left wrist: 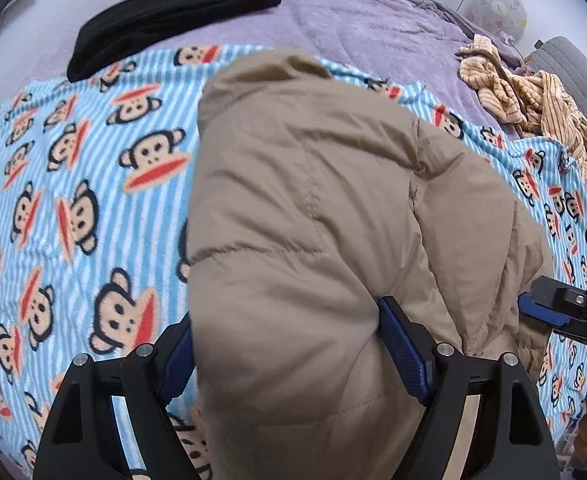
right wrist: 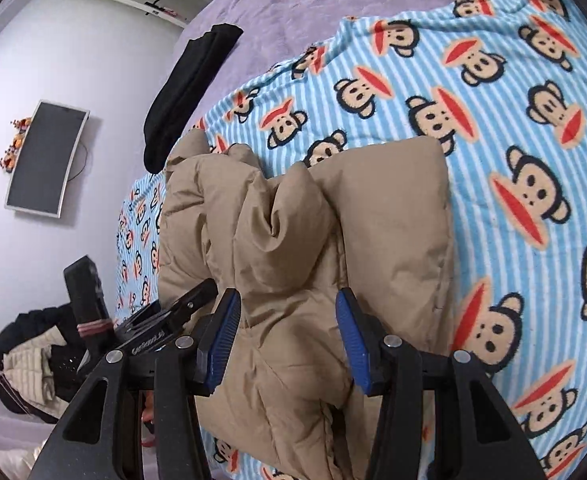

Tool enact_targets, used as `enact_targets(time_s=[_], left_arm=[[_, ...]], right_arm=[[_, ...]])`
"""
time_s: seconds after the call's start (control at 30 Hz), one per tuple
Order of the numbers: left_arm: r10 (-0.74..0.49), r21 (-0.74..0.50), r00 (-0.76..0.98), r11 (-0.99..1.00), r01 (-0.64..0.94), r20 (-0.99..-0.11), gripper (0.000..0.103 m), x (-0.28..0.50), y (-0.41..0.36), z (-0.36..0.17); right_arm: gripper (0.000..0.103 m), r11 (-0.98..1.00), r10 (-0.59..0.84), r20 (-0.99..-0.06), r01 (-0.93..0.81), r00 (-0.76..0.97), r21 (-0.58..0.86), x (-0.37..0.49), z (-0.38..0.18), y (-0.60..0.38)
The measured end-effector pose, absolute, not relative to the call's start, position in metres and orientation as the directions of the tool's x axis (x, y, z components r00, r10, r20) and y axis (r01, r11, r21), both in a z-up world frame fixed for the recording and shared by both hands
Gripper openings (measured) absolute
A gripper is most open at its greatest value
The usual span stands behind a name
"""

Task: Fold large clothes
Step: 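Release the jacket and pull both tools back from it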

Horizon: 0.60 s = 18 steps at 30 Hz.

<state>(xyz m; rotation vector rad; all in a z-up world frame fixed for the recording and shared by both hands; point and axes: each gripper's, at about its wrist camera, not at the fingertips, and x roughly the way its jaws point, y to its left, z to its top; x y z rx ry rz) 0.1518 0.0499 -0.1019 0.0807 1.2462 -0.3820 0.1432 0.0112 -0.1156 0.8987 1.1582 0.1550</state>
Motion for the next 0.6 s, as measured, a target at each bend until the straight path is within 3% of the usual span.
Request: enact_targets(time_s=[0.2,0.3,0.47,0.6], left_arm=[[-0.234,-0.109,0.379,0.94,0.322,-0.895,0.083,0.187,0.064,-0.076],[-0.246,-0.134,0.318,0.932,0.337,-0.915,0.083,0.203,0.054,-0.094],[-0.205,-0.034,0.337,0.893,0.449,-0.919,0.083,0.176,0.007,-0.108],[-0.175,0.027,0.361,0.872,0.49,-0.916,0.083,0.16,-0.014,-0.112]], right_arm=[[0.053,0.531,0.578,-0.669,0.408,0.466,0.743,0.161,-0.144,0.006],[0.013,0.58,0.537,-0.695,0.389,0.479,0.716,0.169,-0.14,0.009],[0.013,0.725,0.415,-0.814,0.393,0.406,0.565,0.176,-0.154,0.019],[0.009,0.721,0.409,-0.836,0.433,0.365,0.541,0.164,-0.187,0.008]])
